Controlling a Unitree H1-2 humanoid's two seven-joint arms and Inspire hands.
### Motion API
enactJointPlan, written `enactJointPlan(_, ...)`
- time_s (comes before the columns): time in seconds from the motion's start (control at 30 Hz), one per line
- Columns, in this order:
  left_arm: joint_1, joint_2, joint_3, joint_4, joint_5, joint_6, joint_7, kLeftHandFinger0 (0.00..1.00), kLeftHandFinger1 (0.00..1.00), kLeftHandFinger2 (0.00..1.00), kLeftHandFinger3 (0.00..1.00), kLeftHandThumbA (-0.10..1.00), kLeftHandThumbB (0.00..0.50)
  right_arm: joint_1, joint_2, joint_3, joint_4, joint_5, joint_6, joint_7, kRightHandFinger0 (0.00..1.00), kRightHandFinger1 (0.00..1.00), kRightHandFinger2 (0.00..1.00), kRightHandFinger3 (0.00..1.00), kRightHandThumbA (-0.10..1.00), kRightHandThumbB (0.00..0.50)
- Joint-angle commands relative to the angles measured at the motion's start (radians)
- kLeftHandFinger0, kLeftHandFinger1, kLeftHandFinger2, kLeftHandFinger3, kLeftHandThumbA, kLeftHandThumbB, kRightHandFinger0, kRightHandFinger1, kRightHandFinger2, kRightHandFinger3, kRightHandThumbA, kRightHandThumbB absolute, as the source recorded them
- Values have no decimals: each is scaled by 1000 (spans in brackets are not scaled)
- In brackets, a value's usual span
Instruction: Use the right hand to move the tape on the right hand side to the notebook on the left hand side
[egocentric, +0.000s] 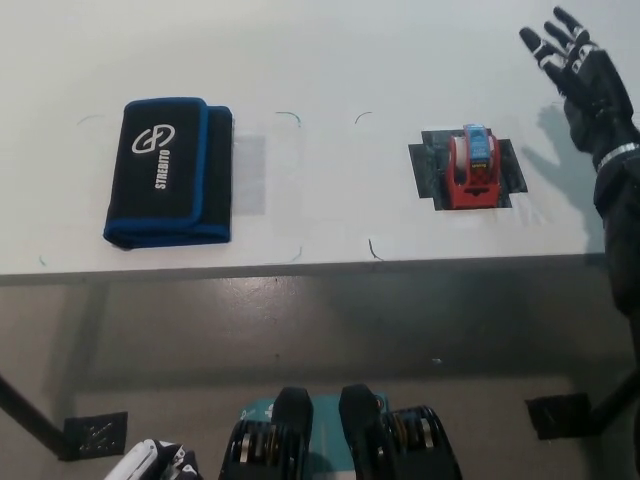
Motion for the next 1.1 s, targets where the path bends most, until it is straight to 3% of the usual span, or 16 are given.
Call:
enactJointPlan(0.0,-12,5,15,-24,-12,-20,-5,271,308,431,559,387,15,-15,1,1,25,27,-72,17,1000,1000,1000,1000,1000,460)
enactJointPlan(0.23,-15,7,16,-25,-9,-17,-6,338,374,459,571,415,24,7,21,-1,78,31,-98,15,1000,1000,1000,1000,1000,438)
enactJointPlan(0.27,-14,6,17,-24,-12,-19,-5,330,366,451,567,414,29,17,29,4,93,27,-107,15,1000,1000,1000,1000,1000,458)
enactJointPlan(0.67,-2,5,24,-33,-6,-12,1,343,371,455,568,403,19,20,56,4,186,37,-182,29,1000,1000,1000,1000,1000,457)
enactJointPlan(0.9,-6,-1,26,-30,-7,-25,2,325,358,443,562,393,10,13,58,-6,251,53,-211,49,1000,1000,1000,1000,1000,500)
enactJointPlan(1.0,-5,-3,29,-31,-7,-29,2,324,355,440,558,376,10,12,61,-6,274,56,-228,53,1000,1000,1000,1000,1000,459)
enactJointPlan(1.07,-3,-3,31,-33,-7,-27,2,319,354,443,558,391,21,11,65,-7,280,59,-229,48,1000,1000,1000,1000,1000,461)
